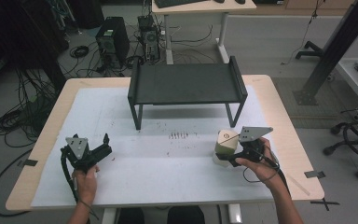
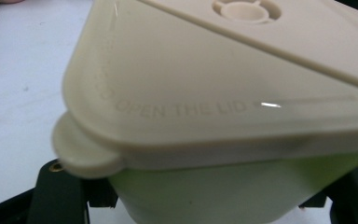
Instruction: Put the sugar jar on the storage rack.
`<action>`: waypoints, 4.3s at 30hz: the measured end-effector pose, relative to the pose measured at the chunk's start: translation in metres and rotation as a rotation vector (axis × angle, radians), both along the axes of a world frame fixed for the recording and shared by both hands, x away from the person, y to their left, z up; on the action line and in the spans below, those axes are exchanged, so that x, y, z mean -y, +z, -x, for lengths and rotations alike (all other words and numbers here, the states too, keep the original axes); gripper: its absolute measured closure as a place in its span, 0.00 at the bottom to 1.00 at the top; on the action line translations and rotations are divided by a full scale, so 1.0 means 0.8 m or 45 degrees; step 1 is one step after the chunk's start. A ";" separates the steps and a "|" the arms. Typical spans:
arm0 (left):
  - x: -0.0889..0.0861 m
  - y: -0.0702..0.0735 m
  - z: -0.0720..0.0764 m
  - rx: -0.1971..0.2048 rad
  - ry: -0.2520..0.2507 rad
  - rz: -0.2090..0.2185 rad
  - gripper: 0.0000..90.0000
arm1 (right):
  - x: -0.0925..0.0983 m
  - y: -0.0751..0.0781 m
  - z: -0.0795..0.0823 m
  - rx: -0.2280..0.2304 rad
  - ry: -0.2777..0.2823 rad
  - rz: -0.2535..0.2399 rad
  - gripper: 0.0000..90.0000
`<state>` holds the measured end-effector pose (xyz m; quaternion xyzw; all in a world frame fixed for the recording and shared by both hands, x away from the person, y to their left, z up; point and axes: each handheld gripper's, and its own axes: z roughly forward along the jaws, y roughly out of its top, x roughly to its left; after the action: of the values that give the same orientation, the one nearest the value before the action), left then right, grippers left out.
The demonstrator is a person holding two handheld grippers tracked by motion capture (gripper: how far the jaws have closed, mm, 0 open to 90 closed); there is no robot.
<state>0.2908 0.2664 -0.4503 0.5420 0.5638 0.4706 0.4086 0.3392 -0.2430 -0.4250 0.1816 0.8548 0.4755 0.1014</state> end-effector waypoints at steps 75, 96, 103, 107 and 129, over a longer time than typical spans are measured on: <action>0.000 0.000 0.000 0.005 -0.003 0.001 0.00 | 0.000 0.097 -0.006 0.026 0.028 -0.003 0.31; -0.001 0.000 0.000 0.006 -0.007 0.006 0.00 | -0.033 0.215 -0.062 0.095 0.065 -0.006 0.31; 0.001 0.000 0.000 0.006 -0.016 -0.007 0.00 | -0.046 0.232 -0.085 0.102 0.053 -0.008 0.31; 0.001 0.000 0.000 0.006 -0.015 -0.007 0.00 | -0.052 0.239 -0.098 0.105 0.037 -0.010 0.31; 0.003 -0.001 -0.001 0.001 -0.015 -0.035 0.00 | -0.063 0.233 -0.161 0.059 -0.058 -0.008 0.31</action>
<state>0.2919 0.2637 -0.4509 0.5507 0.5540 0.4761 0.4039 0.4683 -0.1925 -0.2388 0.1903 0.8464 0.4798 0.1314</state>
